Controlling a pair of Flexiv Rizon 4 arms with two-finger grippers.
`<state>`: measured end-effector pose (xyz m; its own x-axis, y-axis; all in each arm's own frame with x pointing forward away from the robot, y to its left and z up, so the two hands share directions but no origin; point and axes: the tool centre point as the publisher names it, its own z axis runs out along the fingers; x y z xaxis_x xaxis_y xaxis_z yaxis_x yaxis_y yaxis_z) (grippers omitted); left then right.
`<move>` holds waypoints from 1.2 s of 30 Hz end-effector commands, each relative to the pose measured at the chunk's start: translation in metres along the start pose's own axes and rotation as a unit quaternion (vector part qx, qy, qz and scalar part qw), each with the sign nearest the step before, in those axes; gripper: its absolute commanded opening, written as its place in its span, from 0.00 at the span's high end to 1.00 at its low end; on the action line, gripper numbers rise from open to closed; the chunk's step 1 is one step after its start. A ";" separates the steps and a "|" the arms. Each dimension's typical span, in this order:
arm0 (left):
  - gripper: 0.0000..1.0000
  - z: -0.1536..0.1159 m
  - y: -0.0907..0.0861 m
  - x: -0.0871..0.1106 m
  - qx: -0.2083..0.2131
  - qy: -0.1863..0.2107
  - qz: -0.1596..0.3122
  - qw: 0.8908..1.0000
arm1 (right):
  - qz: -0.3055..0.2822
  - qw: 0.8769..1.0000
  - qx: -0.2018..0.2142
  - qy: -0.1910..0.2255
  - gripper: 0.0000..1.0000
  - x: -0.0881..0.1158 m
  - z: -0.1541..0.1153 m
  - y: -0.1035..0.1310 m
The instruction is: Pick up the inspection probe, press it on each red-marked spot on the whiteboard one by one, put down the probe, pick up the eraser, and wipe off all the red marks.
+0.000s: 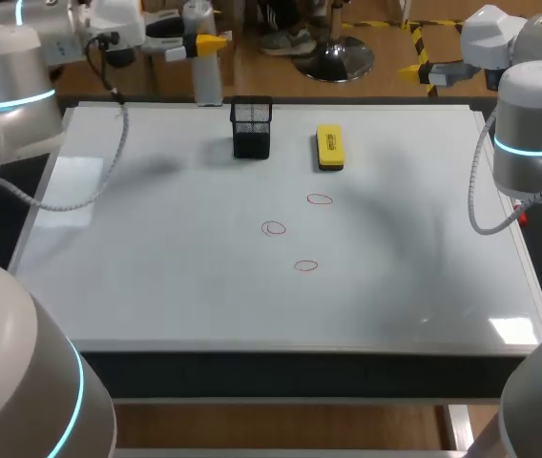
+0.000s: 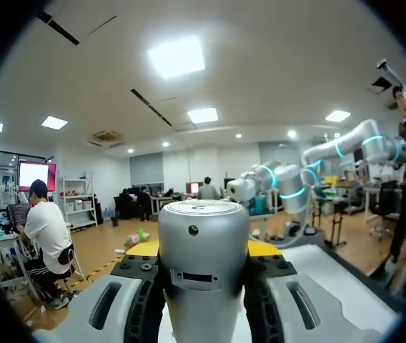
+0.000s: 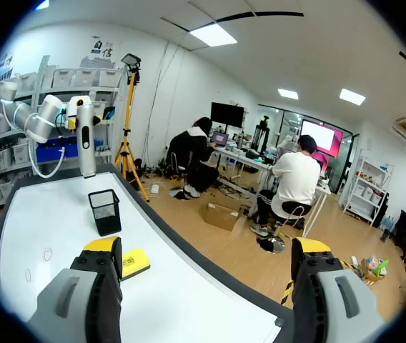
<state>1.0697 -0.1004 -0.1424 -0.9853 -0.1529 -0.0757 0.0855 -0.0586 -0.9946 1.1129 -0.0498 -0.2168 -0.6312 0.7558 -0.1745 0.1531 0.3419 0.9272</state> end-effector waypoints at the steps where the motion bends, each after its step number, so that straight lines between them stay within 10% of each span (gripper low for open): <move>1: 1.00 -0.022 0.002 0.007 0.003 0.005 0.003 1.000 | 0.000 1.000 0.000 0.000 0.00 0.000 0.000 0.000; 36: 1.00 -0.106 0.066 0.001 0.006 0.054 -0.043 0.998 | 0.000 1.000 0.000 0.000 0.00 0.000 0.000 0.000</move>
<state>1.0535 -0.0055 -0.2107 -0.9981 -0.0624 -0.0018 0.0061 -0.0687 -0.9976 1.1129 -0.0498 -0.2168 -0.6312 0.7557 -0.1745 0.1530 0.3419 0.9272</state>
